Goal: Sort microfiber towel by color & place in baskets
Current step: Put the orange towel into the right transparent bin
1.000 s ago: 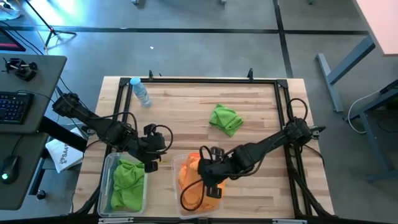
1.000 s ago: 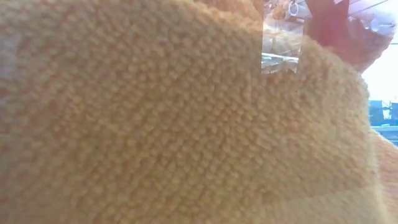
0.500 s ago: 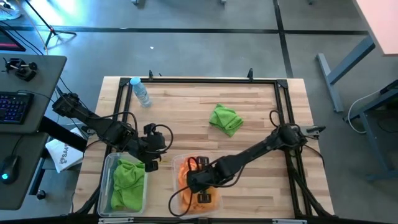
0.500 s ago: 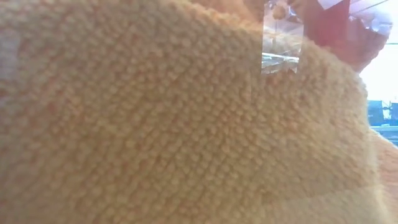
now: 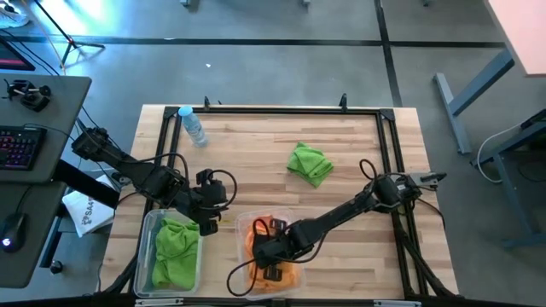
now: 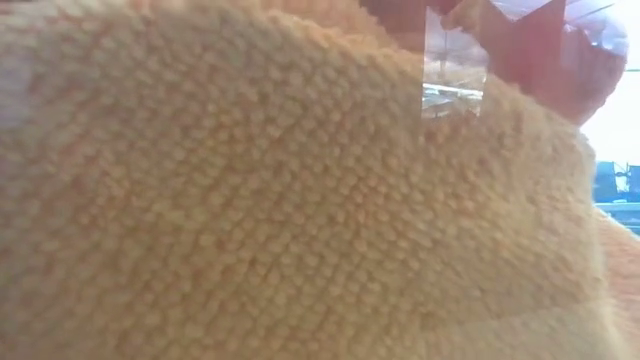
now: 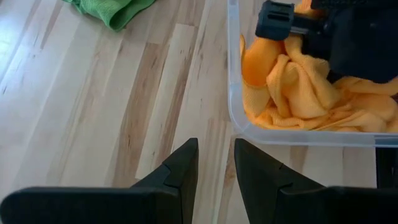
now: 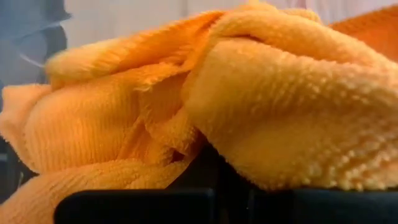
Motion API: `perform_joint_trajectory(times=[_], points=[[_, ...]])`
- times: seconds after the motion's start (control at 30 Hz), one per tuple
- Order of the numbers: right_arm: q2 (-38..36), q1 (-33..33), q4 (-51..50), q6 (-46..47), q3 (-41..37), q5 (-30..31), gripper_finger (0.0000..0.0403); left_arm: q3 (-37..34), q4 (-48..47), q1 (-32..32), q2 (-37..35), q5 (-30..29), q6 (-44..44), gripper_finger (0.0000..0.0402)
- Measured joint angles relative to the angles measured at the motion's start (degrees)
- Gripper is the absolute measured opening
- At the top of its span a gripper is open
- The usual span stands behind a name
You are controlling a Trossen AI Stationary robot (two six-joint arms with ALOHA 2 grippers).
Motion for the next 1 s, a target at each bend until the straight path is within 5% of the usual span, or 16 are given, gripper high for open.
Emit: perform_joint_trajectory(times=[0.33, 1.0], points=[[0.5, 1.3, -3.9, 14.0, -0.1, 1.5, 0.0, 0.0, 0.0, 0.0, 0.0, 0.0, 0.0, 0.0091], [0.6, 2.6, -4.4, 14.9, 0.7, 5.0, 0.0004, 0.0, 0.0, 0.0, 0.0, 0.0, -0.4, 0.0091]])
